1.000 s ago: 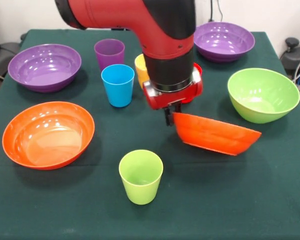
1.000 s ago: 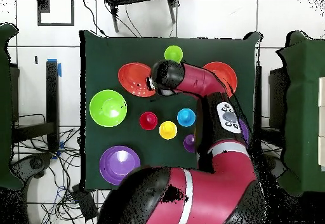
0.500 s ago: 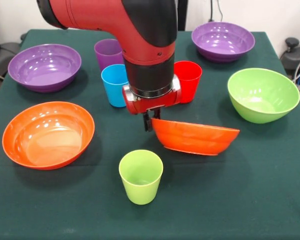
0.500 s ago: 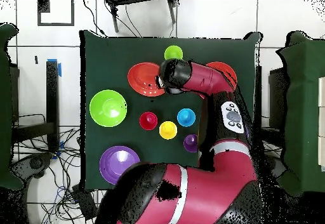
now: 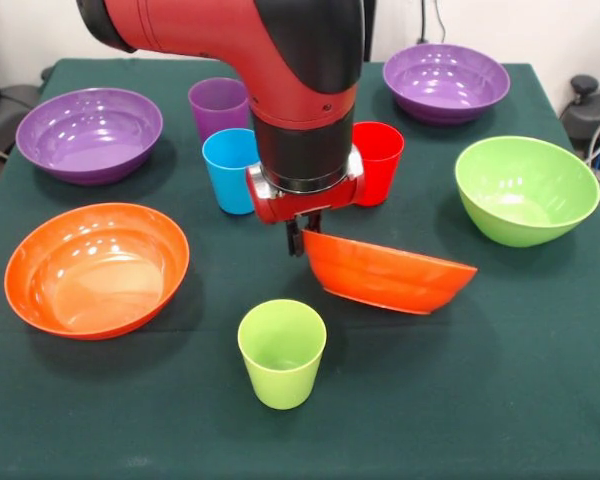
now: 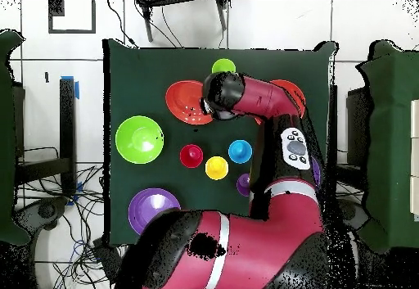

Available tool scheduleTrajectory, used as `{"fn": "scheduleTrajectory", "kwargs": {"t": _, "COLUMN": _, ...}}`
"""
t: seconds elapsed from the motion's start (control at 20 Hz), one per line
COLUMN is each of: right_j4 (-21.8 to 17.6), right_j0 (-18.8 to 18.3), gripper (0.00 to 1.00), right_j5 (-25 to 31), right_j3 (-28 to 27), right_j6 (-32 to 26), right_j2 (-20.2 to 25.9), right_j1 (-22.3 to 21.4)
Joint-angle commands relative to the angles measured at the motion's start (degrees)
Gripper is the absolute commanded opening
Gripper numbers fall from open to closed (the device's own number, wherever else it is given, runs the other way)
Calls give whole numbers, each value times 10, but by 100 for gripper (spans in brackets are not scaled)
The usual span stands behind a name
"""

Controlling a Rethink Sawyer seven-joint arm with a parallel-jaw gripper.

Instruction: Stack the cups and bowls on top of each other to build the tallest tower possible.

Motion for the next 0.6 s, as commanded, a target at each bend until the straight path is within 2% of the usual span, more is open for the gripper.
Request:
{"fn": "scheduleTrajectory", "kwargs": {"t": 0.05, "right_j4": -21, "right_j0": 16, "gripper": 0, "right_j5": 82, "right_j3": -9, "right_j6": 64, "right_j2": 3, "right_j1": 39}}
{"fn": "scheduleTrajectory", "kwargs": {"t": 0.3, "right_j4": -20, "right_j0": 18, "gripper": 0, "right_j5": 132, "right_j3": -14, "right_j6": 60, "right_j2": 2, "right_j1": 32}}
{"fn": "scheduleTrajectory", "kwargs": {"t": 0.6, "right_j4": -23, "right_j0": 16, "gripper": 0, "right_j5": 154, "right_j3": -13, "right_j6": 49, "right_j2": 6, "right_j1": 35}}
